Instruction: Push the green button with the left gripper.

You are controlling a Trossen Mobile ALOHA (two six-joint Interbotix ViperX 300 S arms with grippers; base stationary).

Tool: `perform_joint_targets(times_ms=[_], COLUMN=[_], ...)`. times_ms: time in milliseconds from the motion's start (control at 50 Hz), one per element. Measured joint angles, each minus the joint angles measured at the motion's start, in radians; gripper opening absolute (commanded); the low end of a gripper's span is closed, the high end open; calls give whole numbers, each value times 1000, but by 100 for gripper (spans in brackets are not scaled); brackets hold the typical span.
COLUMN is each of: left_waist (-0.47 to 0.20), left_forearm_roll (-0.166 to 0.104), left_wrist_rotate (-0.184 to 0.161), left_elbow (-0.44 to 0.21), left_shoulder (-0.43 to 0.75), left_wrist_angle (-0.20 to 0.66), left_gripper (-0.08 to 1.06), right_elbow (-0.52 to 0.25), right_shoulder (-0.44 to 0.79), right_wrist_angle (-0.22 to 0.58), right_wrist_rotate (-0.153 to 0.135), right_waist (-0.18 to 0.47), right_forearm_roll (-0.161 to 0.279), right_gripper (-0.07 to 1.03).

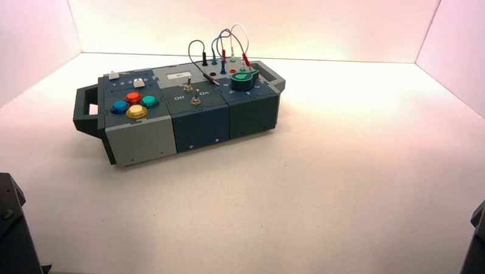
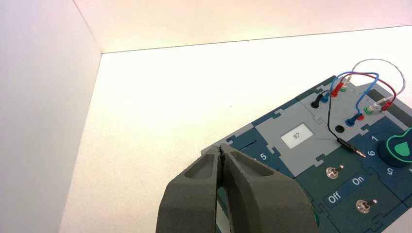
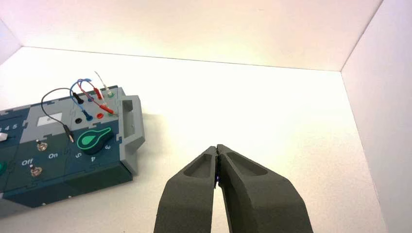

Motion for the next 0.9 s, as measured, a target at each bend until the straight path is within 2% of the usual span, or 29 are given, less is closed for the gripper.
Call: perform_joint_targets(times_ms=[480,660,720,900], left_waist=[-9,-95,-147,-229], left_forearm_roll=[-2,0,3,5], left_wrist_rotate=[0,3,9,23], left_elbow=[-2,-12,-28,-67], left_shoulder=[15,100,160,302], left_wrist_angle=[8,63,95,146], left_gripper=[-3,-3,-3,-3], right_elbow=[0,0,0,0], right_shoulder=[0,6,11,25], right_wrist_angle=[0,0,0,0], right_wrist_rotate=[0,0,0,0], right_waist=[0,15,17,17], right_forearm_roll=[0,2,2,2], right_gripper=[-2,-2,-2,-2])
